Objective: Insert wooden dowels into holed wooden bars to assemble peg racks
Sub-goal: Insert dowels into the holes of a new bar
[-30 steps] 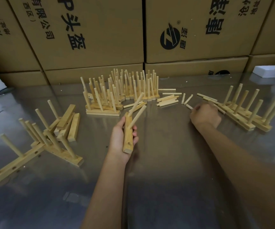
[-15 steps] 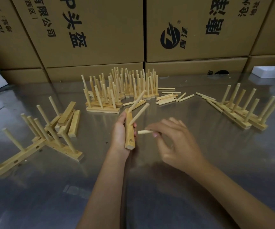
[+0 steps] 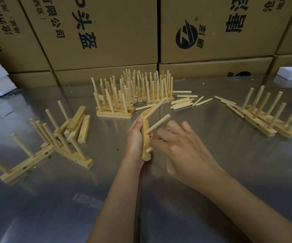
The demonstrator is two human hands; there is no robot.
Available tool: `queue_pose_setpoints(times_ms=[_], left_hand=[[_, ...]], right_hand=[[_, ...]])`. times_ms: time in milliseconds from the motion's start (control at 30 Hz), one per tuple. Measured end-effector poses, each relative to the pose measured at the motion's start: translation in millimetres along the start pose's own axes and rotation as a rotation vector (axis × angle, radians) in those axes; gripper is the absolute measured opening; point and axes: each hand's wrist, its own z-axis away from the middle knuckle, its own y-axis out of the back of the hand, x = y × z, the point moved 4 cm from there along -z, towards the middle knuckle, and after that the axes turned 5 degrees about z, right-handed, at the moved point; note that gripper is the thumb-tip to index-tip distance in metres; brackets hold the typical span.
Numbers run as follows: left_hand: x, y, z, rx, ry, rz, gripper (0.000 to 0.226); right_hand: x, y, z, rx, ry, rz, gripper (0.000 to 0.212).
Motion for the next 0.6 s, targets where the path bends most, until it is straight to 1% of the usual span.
queue_pose_setpoints(times_ms=[133, 233, 400, 600], left_hand=[[-0.2, -2.3, 2.7, 0.020, -0.027, -0.018, 0.030], [-0.6, -1.3, 3.1, 0.031, -0.036, -0.020, 0.029], [-1.4, 1.1, -1.7, 0.026, -0.036, -0.003, 0.033], [-2.6, 2.0, -0.9, 0.023, -0.047, 0.016, 0.033]], right_hand=[[-0.1, -2.8, -6.8, -0.096, 0.015, -0.012, 0.031], [3.2, -5.8, -8.4, -0.125, -0.007, -0.056, 0.028], [5.1, -7.9, -5.1, -0.034, -0.052, -0.126, 0.025], [5.2, -9.5, -5.0, 0.003, -0.106, -0.167, 0.024]])
